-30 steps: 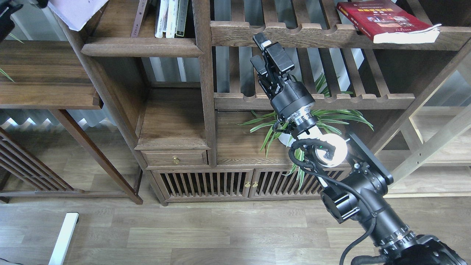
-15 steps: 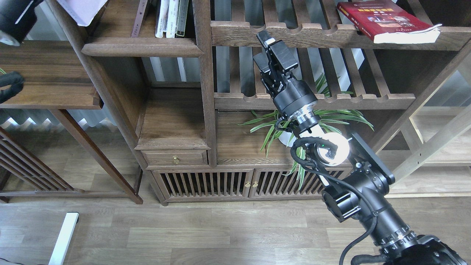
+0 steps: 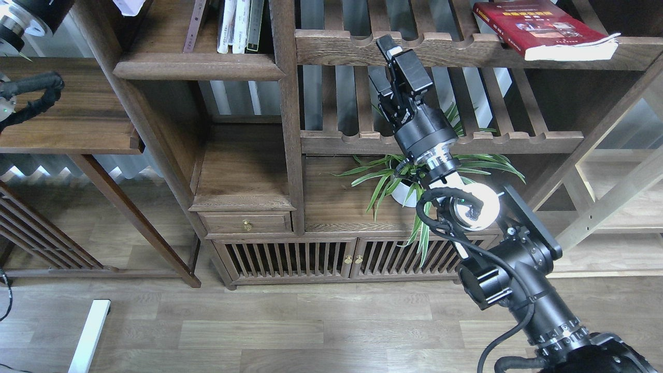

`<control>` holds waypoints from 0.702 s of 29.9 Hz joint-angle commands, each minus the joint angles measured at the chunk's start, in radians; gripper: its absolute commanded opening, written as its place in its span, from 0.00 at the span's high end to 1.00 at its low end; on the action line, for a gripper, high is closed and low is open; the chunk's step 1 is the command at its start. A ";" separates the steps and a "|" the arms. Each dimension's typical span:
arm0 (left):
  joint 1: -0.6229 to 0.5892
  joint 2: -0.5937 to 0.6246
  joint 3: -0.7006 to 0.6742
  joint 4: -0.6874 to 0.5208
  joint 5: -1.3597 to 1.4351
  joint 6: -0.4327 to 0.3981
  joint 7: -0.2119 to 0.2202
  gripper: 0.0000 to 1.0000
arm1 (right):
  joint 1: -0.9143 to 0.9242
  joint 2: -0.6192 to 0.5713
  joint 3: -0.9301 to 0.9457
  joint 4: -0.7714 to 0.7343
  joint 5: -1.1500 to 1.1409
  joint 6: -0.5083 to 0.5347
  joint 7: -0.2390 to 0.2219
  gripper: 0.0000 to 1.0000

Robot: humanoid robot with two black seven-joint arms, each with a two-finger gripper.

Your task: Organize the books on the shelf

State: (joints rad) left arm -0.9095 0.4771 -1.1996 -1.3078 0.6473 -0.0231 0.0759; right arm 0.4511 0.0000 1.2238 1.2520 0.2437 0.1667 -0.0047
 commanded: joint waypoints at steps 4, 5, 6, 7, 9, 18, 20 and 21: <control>-0.071 -0.021 0.060 0.099 -0.001 -0.005 -0.033 0.98 | -0.003 0.000 0.013 0.001 0.003 0.001 0.000 0.12; -0.087 -0.021 0.075 0.120 -0.003 -0.008 -0.037 0.98 | -0.003 0.000 0.014 0.001 0.008 0.001 0.000 0.12; -0.098 -0.025 0.086 0.134 -0.008 -0.009 -0.041 0.98 | -0.003 0.000 0.014 0.001 0.008 0.001 0.000 0.12; -0.107 -0.028 0.094 0.149 -0.009 -0.009 -0.042 0.98 | -0.003 0.000 0.014 0.001 0.009 0.002 0.000 0.12; -0.132 -0.035 0.107 0.183 -0.011 -0.012 -0.050 0.98 | -0.005 0.000 0.014 0.003 0.009 0.002 0.000 0.12; -0.190 -0.072 0.160 0.317 -0.014 -0.060 -0.100 0.98 | -0.009 0.000 0.016 0.009 0.014 0.005 -0.001 0.11; -0.193 -0.077 0.161 0.329 -0.014 -0.061 -0.103 0.98 | -0.011 0.000 0.014 0.009 0.016 0.005 -0.001 0.11; -0.197 -0.077 0.163 0.338 -0.014 -0.061 -0.111 0.98 | -0.011 0.000 0.014 0.009 0.016 0.005 -0.001 0.11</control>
State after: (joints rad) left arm -1.0989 0.4055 -1.0406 -0.9913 0.6337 -0.0812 -0.0238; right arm 0.4408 0.0000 1.2387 1.2606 0.2579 0.1719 -0.0061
